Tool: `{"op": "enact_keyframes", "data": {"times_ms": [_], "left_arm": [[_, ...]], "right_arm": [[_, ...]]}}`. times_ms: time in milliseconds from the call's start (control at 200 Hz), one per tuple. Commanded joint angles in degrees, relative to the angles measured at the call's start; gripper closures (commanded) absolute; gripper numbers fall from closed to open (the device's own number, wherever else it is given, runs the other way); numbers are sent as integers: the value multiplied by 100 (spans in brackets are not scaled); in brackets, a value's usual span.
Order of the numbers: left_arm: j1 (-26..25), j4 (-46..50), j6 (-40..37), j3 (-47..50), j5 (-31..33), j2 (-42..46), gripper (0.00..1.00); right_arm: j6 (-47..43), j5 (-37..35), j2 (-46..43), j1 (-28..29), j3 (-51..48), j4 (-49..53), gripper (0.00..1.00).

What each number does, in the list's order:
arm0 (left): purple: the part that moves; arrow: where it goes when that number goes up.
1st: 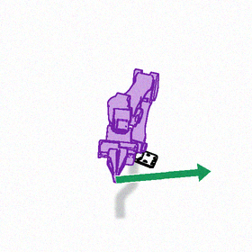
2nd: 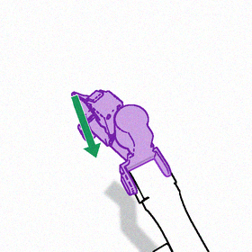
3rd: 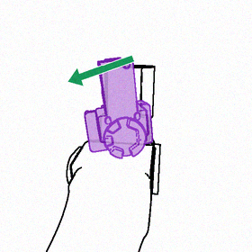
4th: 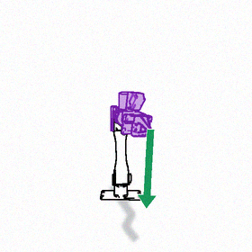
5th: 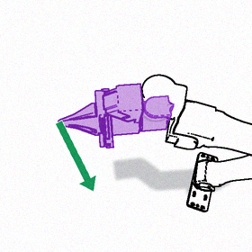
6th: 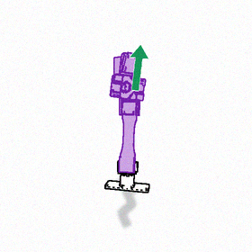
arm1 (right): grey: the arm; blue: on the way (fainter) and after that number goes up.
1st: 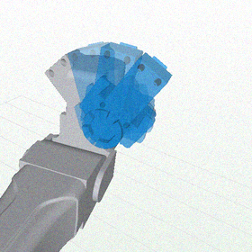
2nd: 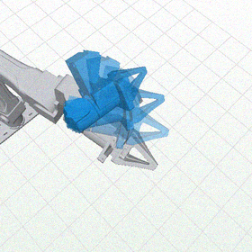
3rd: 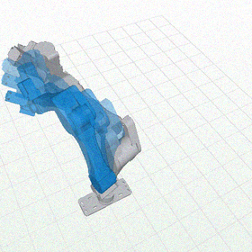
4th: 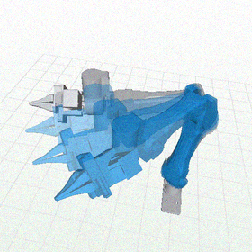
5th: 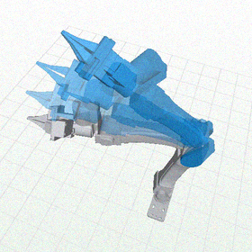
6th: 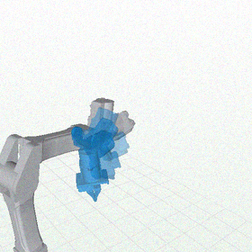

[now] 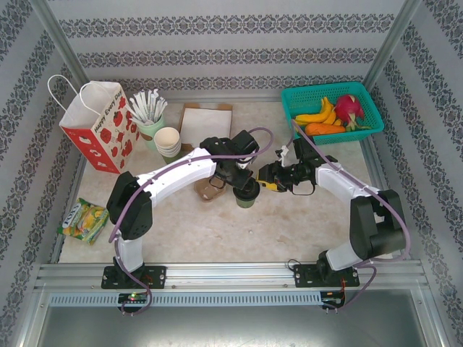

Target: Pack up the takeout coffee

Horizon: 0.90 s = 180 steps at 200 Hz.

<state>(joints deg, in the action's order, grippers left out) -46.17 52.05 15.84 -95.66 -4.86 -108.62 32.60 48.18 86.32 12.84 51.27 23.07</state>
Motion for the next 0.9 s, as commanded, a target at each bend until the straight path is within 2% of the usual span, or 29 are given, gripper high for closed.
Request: {"op": "enact_keyframes", "data": {"times_ms": [0, 305, 425, 579, 894], "left_arm": [[-105, -38, 82, 188, -19, 37, 100], [-142, -554, 450, 824, -285, 17, 100], [-146, -530, 549, 957, -180, -68, 100], [-259, -533, 534, 842, -133, -66, 100], [-331, -459, 569, 474, -72, -113, 100]], "right_arm": [[-7, 139, 137, -60, 63, 17, 53], [19, -411, 441, -21, -551, 169, 58], [56, -590, 630, 38, -766, 120, 59], [391, -144, 491, 187, -513, -341, 55], [351, 155, 912, 438, 170, -277, 52]]}}
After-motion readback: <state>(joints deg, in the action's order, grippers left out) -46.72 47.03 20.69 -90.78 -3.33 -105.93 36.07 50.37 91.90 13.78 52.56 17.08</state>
